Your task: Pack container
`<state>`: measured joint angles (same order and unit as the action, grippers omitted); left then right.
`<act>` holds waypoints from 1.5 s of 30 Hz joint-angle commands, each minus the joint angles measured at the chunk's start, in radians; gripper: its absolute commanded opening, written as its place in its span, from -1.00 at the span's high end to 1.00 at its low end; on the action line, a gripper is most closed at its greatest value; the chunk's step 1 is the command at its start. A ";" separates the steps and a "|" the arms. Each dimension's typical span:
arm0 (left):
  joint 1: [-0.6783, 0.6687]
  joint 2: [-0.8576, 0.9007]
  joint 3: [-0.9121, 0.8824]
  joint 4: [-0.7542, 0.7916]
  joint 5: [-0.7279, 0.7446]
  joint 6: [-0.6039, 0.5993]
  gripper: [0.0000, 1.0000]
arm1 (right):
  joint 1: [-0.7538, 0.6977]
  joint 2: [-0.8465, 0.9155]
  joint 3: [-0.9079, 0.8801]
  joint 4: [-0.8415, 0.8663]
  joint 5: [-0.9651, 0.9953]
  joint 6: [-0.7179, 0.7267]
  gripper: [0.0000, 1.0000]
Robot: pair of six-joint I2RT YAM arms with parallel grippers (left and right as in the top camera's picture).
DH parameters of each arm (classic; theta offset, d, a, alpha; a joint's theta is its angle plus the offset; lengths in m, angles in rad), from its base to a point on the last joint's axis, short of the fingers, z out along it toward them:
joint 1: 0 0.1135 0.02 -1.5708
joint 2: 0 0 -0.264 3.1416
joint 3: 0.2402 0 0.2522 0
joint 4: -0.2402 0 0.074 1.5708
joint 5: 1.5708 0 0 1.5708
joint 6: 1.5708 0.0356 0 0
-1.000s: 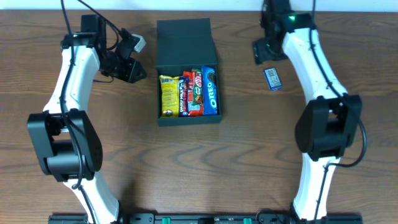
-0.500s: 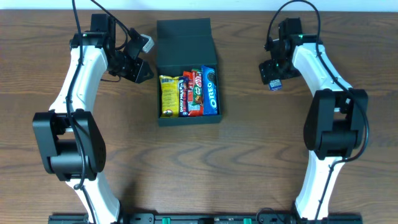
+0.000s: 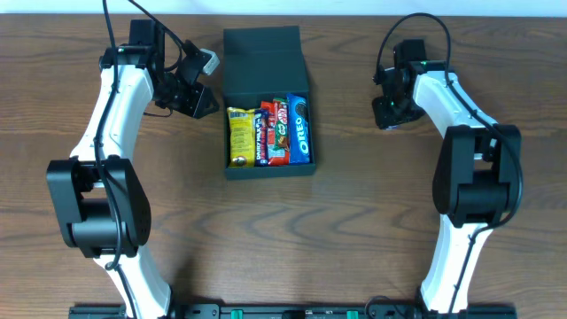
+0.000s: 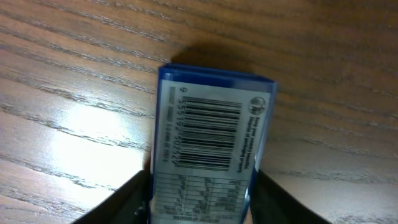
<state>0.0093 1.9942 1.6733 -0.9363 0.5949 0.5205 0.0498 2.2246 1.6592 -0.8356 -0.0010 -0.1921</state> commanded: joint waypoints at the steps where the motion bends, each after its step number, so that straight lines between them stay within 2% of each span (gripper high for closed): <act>1: 0.001 -0.027 0.020 -0.006 0.000 -0.005 0.48 | 0.001 0.006 -0.005 0.001 -0.008 -0.003 0.07; 7: 0.001 -0.027 0.020 -0.008 0.000 -0.005 0.47 | 0.002 0.005 0.007 -0.014 -0.016 0.026 0.17; 10: 0.002 -0.027 0.020 -0.009 0.000 -0.005 0.46 | 0.003 0.004 0.068 -0.062 -0.045 0.035 0.19; 17: 0.003 -0.027 0.020 -0.009 -0.011 -0.005 0.46 | 0.039 0.004 0.411 -0.270 -0.060 0.035 0.27; 21: 0.005 -0.027 0.020 -0.010 -0.129 -0.013 0.49 | 0.119 0.004 0.635 -0.407 -0.062 0.075 0.30; 25: 0.005 -0.027 0.020 -0.009 -0.169 -0.012 0.53 | 0.238 0.004 0.737 -0.482 -0.103 0.138 0.31; 30: 0.005 -0.027 0.020 -0.001 -0.248 -0.013 0.59 | 0.414 0.005 0.715 -0.479 -0.135 0.306 0.27; 33: 0.009 -0.027 0.020 0.006 -0.270 -0.019 0.60 | 0.496 0.005 0.662 -0.454 -0.135 0.390 0.33; 36: 0.030 -0.027 0.020 0.045 -0.270 -0.096 0.60 | 0.562 0.006 0.599 -0.428 -0.135 0.483 0.34; 41: 0.078 -0.027 0.020 0.084 -0.243 -0.189 0.54 | 0.641 0.006 0.497 -0.351 -0.138 0.621 0.36; 45: 0.115 -0.027 0.020 0.093 -0.162 -0.208 0.50 | 0.686 0.006 0.445 -0.302 -0.137 0.677 0.36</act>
<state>0.1051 1.9938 1.6741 -0.8452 0.3737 0.3538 0.7105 2.2326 2.1227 -1.1522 -0.1383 0.3958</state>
